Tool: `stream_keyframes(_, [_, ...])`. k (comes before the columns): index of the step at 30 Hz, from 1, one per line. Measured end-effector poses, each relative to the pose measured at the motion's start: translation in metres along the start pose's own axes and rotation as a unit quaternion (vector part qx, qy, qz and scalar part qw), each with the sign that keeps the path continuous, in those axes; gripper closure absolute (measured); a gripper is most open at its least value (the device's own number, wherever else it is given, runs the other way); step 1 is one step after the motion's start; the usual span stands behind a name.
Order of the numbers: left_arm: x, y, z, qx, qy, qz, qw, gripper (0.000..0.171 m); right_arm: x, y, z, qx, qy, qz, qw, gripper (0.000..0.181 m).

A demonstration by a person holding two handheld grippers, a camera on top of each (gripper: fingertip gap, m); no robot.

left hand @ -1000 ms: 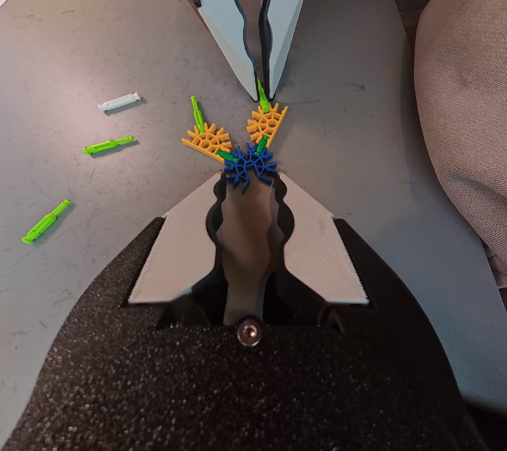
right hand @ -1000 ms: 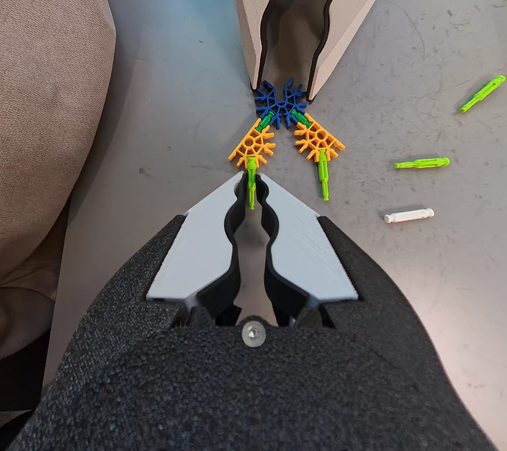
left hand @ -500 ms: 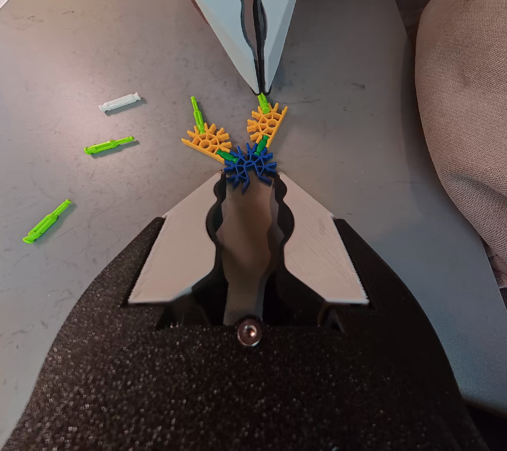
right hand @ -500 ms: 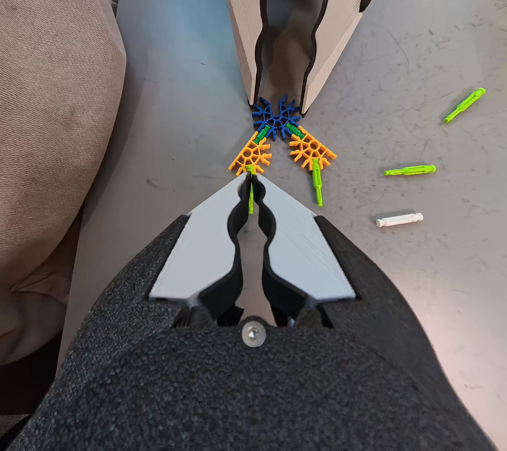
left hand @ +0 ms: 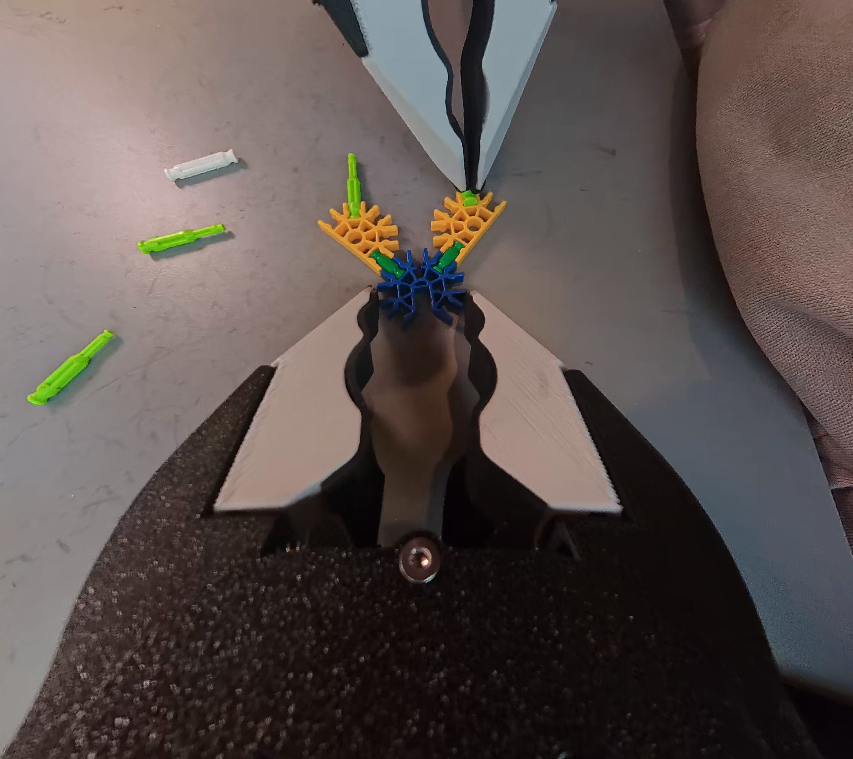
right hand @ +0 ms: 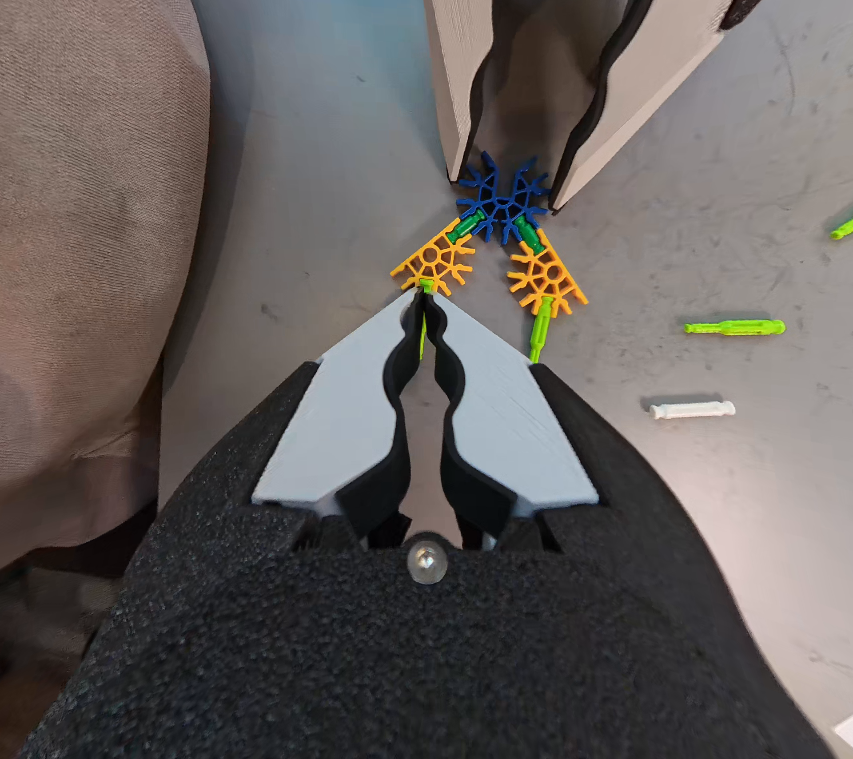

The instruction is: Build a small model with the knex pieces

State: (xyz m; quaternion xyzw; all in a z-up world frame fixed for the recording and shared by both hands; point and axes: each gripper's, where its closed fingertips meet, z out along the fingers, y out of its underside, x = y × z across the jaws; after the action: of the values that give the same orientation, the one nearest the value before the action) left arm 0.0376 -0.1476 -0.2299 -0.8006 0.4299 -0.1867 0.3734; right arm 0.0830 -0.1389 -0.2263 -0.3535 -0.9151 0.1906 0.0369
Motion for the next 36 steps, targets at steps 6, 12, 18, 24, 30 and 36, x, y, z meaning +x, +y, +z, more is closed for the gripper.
stream_keyframes(6, [0.0, 0.0, 0.0, -0.005, -0.002, 0.0, 1.0, 0.135, -0.001, 0.001, 0.001, -0.079, 0.006, -0.008, 0.997, 0.181])
stream_keyframes(12, [0.001, 0.001, 0.0, -0.01, -0.001, -0.004, 1.0, 0.135, -0.001, 0.002, 0.003, -0.098, -0.005, 0.023, 0.995, 0.181])
stream_keyframes(18, [0.001, 0.001, 0.0, -0.01, -0.004, -0.001, 1.0, 0.135, 0.0, 0.001, 0.003, -0.085, 0.002, 0.036, 0.996, 0.181])
stream_keyframes(24, [0.001, 0.002, -0.001, -0.012, -0.007, 0.002, 1.0, 0.135, 0.006, -0.002, -0.004, 0.034, 0.053, 0.054, 0.997, 0.18])
stream_keyframes(30, [0.0, 0.002, -0.001, -0.01, -0.007, 0.003, 1.0, 0.135, 0.0, 0.011, -0.022, 0.131, 0.09, 0.091, 0.983, 0.16])
stream_keyframes(36, [0.0, 0.002, -0.001, -0.007, -0.009, 0.006, 1.0, 0.135, -0.001, 0.022, -0.009, 0.136, 0.105, 0.104, 0.98, 0.161])
